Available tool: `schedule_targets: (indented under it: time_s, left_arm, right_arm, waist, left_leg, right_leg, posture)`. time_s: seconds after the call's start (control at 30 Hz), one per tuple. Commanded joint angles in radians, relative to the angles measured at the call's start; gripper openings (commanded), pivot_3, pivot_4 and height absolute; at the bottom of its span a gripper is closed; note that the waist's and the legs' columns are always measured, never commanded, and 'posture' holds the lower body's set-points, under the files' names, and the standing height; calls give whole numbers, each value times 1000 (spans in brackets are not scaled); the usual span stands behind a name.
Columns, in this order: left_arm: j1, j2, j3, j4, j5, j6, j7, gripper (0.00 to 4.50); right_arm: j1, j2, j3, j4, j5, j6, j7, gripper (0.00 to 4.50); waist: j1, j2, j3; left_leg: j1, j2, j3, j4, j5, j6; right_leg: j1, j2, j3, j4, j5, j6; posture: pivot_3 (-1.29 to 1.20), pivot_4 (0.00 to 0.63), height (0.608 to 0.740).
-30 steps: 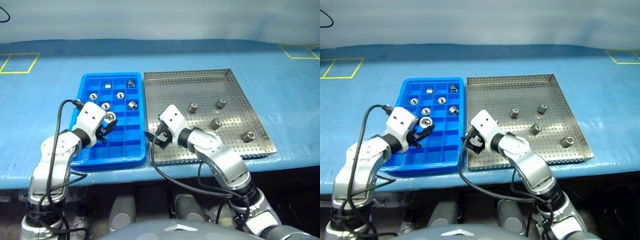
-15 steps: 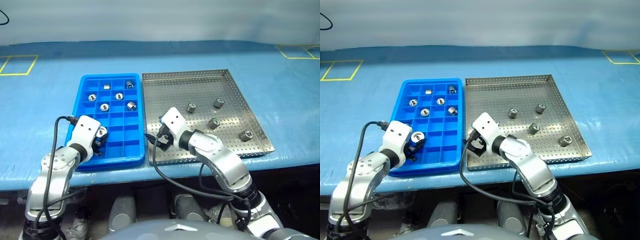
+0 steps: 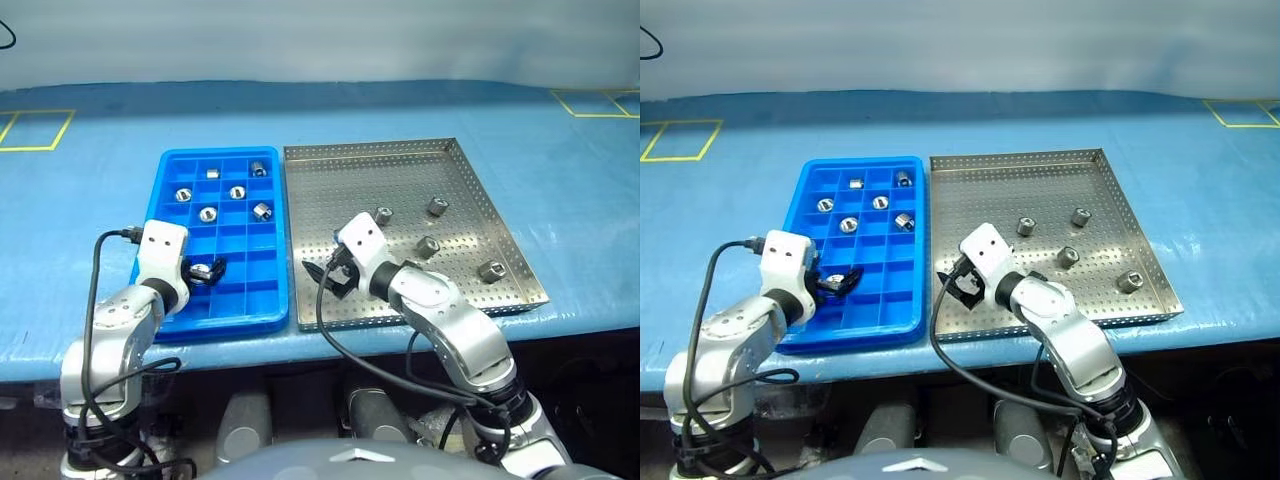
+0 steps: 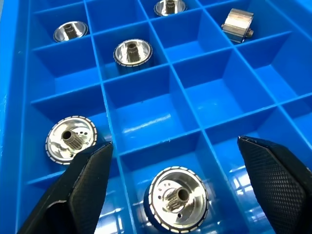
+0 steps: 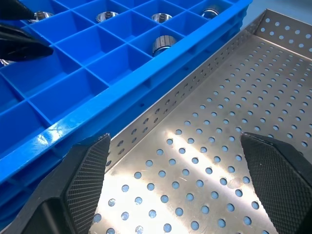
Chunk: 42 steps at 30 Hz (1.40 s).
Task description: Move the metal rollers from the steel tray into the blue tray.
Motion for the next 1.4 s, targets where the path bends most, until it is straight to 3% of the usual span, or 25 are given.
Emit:
schedule_targets:
  time_s: [0.03,0.27,0.4,0.53,0.73,0.93,1.13,1.4]
  left_arm:
    - [-91,22,-29,-21,-72,-122,-68,4460]
    - [-399,103,-253,294,-89,-246,-229,4460]
    - [-568,45,-380,568,-44,-342,-252,4460]
    - [-702,-76,-444,863,-1,-478,-248,4460]
    - [-879,-287,-438,1318,63,-713,-145,4460]
    - [-989,-401,-398,1617,98,-865,-43,4460]
    - [-1033,-445,-365,1769,136,-921,103,4460]
    - [-1029,-439,-330,1817,161,-930,202,4460]
  right_arm:
    - [5,7,-43,-61,13,5,-16,4500]
    - [64,-14,-123,-121,13,33,-48,4500]
    - [121,-26,-178,-169,3,55,-86,4500]
    - [175,-16,-231,-215,-11,77,-136,4500]
    - [232,15,-262,-275,-21,99,-197,4500]
    - [263,39,-265,-316,-27,113,-235,4500]
    - [284,49,-272,-337,-26,122,-254,4500]
    - [282,48,-274,-331,-19,124,-256,4500]
  waist:
    - [1,-1,1]
    - [-5,-1,1]
    - [-15,-1,1]
    - [-33,-1,1]
    - [-78,-1,1]
    - [-143,-1,1]
    - [-213,-1,1]
    - [-270,-1,1]
  left_leg:
    - [0,0,0,0,0,0]
    - [-1,-1,1,0,0,0]
    - [-4,-1,0,0,0,0]
    - [-7,-2,0,0,0,0]
    - [-13,-2,-1,0,-1,1]
    - [-13,-3,-1,0,-1,1]
    - [-13,-3,-2,-1,-1,2]
    - [-12,-4,-3,-1,-1,1]
  right_leg:
    - [0,0,0,0,0,0]
    - [0,0,1,-2,0,1]
    - [-2,0,1,-3,1,2]
    - [-4,0,1,-4,4,7]
    - [-8,0,1,-5,4,8]
    - [-8,0,1,-5,3,10]
    - [-8,0,1,-5,3,11]
    - [-6,-1,1,-5,3,12]
  posture:
    - [20,150,740]
    - [-45,150,740]
    - [-95,150,740]
    - [-167,150,740]
    - [-256,150,740]
    - [-320,150,740]
    - [-342,150,740]
    - [-337,150,740]
